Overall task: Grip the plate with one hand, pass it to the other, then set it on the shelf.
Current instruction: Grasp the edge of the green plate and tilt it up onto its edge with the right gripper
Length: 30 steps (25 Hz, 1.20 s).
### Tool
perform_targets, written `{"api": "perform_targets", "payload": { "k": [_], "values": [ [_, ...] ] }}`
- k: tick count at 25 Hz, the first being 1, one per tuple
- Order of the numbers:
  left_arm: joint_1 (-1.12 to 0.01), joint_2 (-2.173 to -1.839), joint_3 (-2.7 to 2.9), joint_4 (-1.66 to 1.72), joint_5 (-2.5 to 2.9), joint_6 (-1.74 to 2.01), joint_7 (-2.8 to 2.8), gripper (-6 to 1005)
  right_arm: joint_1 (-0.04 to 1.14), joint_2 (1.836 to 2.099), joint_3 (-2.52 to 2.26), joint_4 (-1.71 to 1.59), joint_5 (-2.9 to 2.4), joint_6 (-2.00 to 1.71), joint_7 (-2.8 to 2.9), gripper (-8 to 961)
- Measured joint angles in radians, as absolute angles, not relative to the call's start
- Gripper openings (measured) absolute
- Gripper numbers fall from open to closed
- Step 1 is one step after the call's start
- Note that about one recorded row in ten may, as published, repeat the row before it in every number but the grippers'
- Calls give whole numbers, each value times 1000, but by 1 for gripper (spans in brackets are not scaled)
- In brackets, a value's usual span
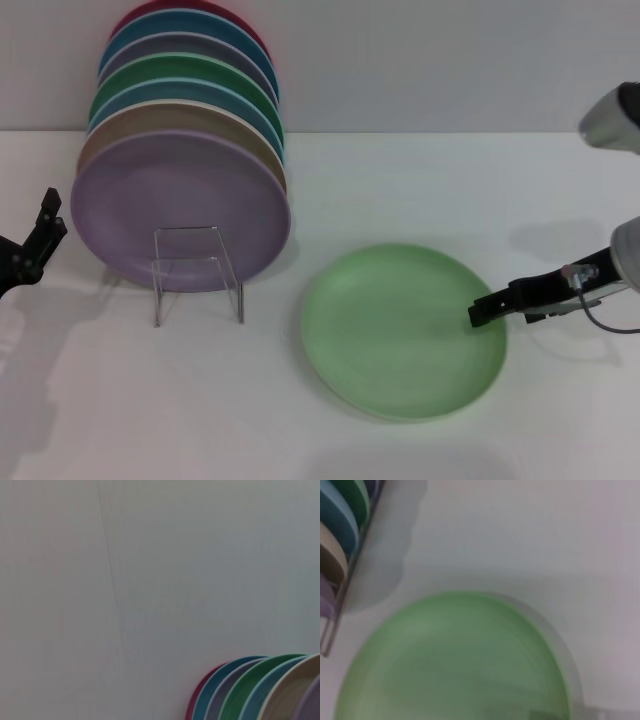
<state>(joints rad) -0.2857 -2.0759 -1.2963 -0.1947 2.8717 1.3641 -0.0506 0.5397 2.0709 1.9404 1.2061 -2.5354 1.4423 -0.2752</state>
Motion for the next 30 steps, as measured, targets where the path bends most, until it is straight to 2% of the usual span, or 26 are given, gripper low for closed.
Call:
{"api": "perform_targets", "payload": {
  "k": [21, 30],
  "values": [
    [-292, -2074, -1296, -195, 2872, 1358, -51, 835, 584, 2072, 1901, 1116, -2557, 1387, -265, 829],
    [-293, -2074, -1296, -195, 2872, 1361, -51, 835, 602, 2070, 1894, 1056, -2558, 1351, -250, 760]
  ]
}}
